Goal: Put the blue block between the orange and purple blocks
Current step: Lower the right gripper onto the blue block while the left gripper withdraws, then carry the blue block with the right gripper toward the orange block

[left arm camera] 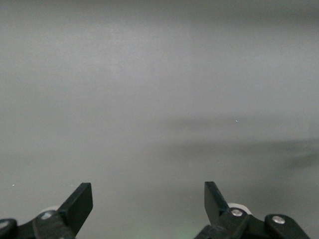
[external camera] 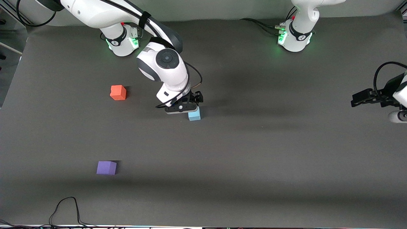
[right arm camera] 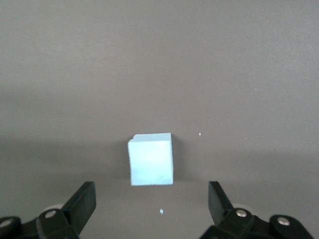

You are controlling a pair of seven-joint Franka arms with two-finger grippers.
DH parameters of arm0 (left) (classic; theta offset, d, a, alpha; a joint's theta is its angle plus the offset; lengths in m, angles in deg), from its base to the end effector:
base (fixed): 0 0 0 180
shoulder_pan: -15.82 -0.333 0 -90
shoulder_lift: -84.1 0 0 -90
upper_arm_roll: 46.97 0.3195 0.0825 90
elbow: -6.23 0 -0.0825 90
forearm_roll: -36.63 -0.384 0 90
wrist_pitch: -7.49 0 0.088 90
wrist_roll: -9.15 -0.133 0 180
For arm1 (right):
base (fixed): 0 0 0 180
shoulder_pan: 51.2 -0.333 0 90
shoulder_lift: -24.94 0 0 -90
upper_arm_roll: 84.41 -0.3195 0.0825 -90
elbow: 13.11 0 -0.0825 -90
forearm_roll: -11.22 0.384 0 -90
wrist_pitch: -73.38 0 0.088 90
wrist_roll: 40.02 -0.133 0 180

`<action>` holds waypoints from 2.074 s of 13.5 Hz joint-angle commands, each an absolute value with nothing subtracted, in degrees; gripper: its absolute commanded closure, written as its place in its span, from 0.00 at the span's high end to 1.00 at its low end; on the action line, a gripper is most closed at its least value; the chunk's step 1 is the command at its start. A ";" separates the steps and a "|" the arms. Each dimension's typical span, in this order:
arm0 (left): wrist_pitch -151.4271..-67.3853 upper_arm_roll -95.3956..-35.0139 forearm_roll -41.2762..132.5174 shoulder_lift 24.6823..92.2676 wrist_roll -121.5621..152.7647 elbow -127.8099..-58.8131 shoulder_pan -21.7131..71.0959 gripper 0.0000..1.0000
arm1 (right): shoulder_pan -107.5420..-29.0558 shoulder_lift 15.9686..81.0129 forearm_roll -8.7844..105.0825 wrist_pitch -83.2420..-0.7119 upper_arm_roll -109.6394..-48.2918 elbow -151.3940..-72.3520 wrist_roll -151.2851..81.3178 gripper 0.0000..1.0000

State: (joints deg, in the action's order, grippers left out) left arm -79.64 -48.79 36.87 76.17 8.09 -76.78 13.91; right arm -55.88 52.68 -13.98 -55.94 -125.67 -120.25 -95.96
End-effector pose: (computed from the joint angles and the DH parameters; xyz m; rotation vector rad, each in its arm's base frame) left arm 0.5900 0.0016 0.5757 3.1305 -0.0264 -0.1039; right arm 0.4752 0.4253 0.2911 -3.1203 -0.0565 -0.0913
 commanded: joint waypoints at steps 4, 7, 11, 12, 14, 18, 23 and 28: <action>-80.22 -49.60 35.93 83.30 7.04 -82.02 13.97 1.00 | -55.16 59.82 -30.24 -64.94 -126.34 -125.79 -112.77 1.00; -80.13 -45.59 35.93 83.83 6.95 -82.02 18.87 1.00 | -55.16 63.69 -36.14 -68.38 -126.34 -125.35 -118.92 1.00; -80.05 -44.59 35.84 84.18 5.91 -82.02 19.51 1.00 | -55.16 65.02 -37.21 -68.74 -126.34 -125.00 -119.56 0.96; -80.05 -44.51 35.92 84.18 5.72 -82.02 19.51 1.00 | -55.16 65.02 -37.65 -68.74 -126.34 -125.09 -119.64 0.82; -80.40 -44.51 35.84 84.18 5.63 -82.02 19.42 1.00 | -55.16 65.02 -37.83 -68.65 -126.25 -125.09 -119.56 0.51; -80.57 -45.03 35.84 84.19 5.63 -82.02 18.99 1.00 | -54.46 61.87 -37.22 -64.46 -126.34 -124.03 -117.28 0.41; -80.84 -45.91 35.84 84.18 5.63 -82.02 17.84 1.00 | -52.34 44.14 -7.23 -55.32 -120.75 -124.38 -90.27 0.41; -80.92 -45.91 35.84 84.10 5.55 -82.10 18.10 1.00 | -52.43 31.10 5.68 -46.51 -103.35 -126.93 -70.54 0.41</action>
State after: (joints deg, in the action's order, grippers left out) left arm -79.92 -45.44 36.67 82.51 6.53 -80.35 18.35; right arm -51.99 34.99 3.40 -47.39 -109.40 -123.26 -75.60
